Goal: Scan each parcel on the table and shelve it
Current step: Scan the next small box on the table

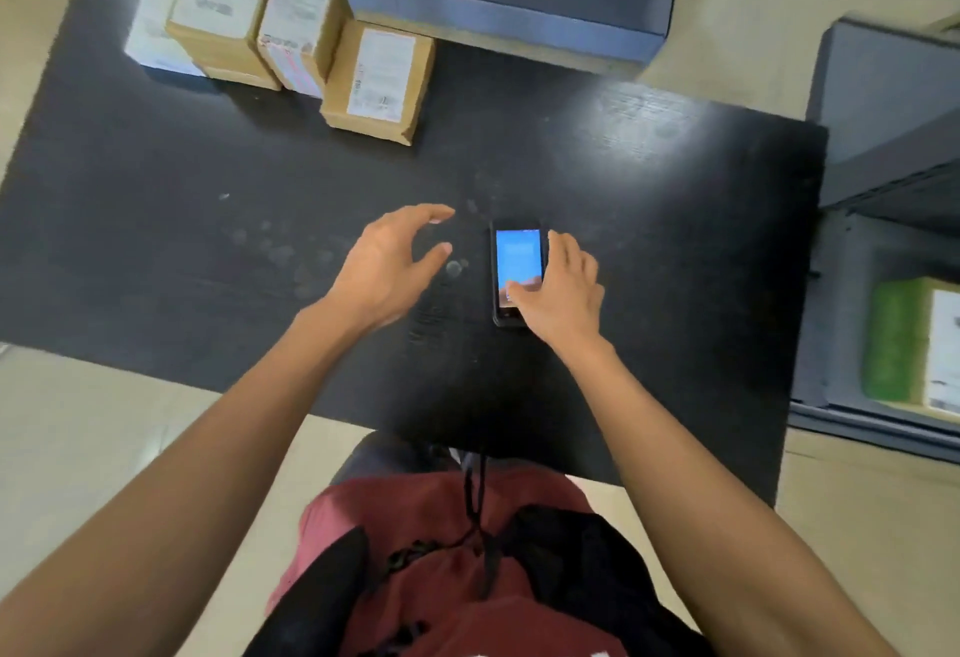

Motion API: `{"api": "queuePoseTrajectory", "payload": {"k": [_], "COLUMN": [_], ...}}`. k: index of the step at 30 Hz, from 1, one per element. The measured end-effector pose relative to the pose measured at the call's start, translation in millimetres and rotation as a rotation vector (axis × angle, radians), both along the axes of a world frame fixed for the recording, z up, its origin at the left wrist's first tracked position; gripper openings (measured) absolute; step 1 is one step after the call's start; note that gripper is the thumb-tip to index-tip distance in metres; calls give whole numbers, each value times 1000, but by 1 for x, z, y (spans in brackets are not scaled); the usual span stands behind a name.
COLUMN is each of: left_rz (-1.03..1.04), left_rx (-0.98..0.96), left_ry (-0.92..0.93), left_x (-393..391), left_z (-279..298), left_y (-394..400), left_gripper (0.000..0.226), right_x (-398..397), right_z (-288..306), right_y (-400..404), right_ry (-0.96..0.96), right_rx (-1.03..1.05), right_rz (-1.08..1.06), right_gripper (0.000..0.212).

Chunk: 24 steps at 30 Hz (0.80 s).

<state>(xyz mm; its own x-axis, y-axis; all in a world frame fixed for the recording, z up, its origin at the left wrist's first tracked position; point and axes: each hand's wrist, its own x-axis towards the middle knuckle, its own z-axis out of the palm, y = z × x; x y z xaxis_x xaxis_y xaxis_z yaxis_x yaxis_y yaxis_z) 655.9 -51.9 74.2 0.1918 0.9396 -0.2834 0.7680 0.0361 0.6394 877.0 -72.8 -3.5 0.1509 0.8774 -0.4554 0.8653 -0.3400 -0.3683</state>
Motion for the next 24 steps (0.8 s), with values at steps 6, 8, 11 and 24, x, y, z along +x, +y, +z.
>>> {"api": "queuePoseTrajectory", "payload": {"k": [6,8,11,24], "left_rz": [-94,-127,-165,-199], "left_rx": [-91,-111,-136,-137], "left_ry": [17,17,2,-33], "left_x": [12,12,7,-76], "left_z": [-23,-29,-37,-50], "left_y": [27,34,44,108], "left_gripper": [40,40,40,39], "right_x": [-25,-35,-43,-64], "right_z": [-31,-35,-38,-17], "right_y": [-14,-13,-7,16], "right_ry": [9,-11,-56,17], "right_rx": [-146,-140,-159,-119], "right_rz": [-144,-206,-243,-466], "right_gripper": [117,121,124,105]}}
